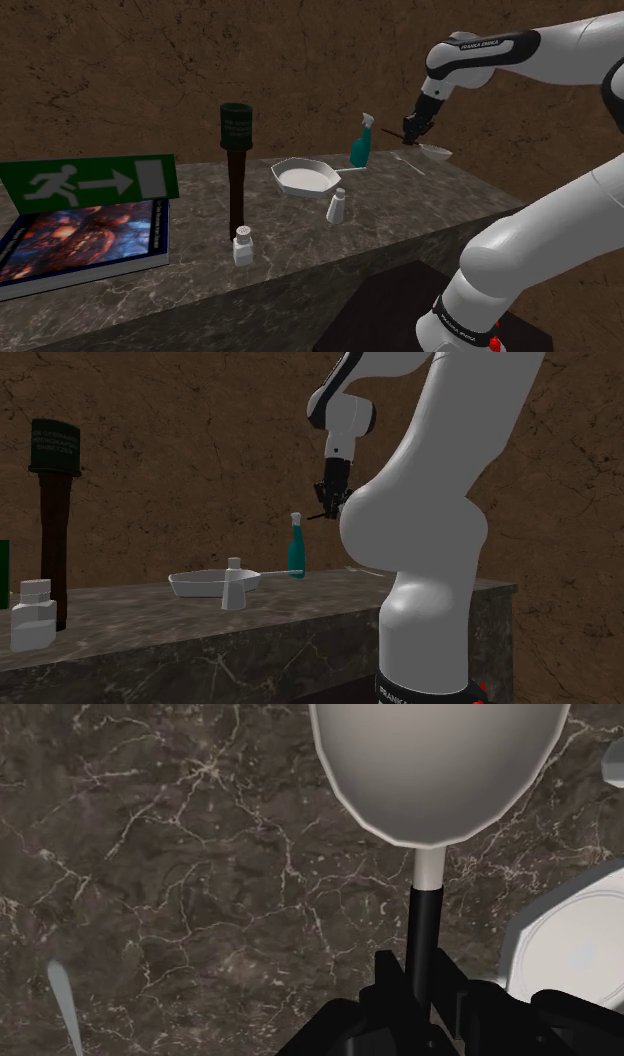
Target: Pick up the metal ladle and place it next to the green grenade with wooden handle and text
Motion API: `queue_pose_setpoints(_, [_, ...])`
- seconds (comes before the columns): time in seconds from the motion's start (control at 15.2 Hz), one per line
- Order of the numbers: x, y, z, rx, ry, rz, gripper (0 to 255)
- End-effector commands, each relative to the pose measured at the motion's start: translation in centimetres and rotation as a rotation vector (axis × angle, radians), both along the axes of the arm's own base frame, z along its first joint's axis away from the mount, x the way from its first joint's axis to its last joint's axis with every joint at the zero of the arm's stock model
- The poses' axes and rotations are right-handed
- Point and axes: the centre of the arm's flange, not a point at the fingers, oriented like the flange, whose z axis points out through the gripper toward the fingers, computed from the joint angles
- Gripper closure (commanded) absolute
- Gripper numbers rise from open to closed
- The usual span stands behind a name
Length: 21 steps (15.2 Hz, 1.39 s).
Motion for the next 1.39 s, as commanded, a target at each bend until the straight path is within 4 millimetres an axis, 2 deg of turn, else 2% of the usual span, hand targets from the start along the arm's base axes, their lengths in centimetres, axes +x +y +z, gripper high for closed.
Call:
queue_pose_setpoints(0.0, [0.0, 0.0, 1.0, 0.000, 0.000, 0.000, 255])
queue_pose_setpoints(1.32, [0.0, 0.0, 11.6, 0.000, 0.000, 0.000, 255])
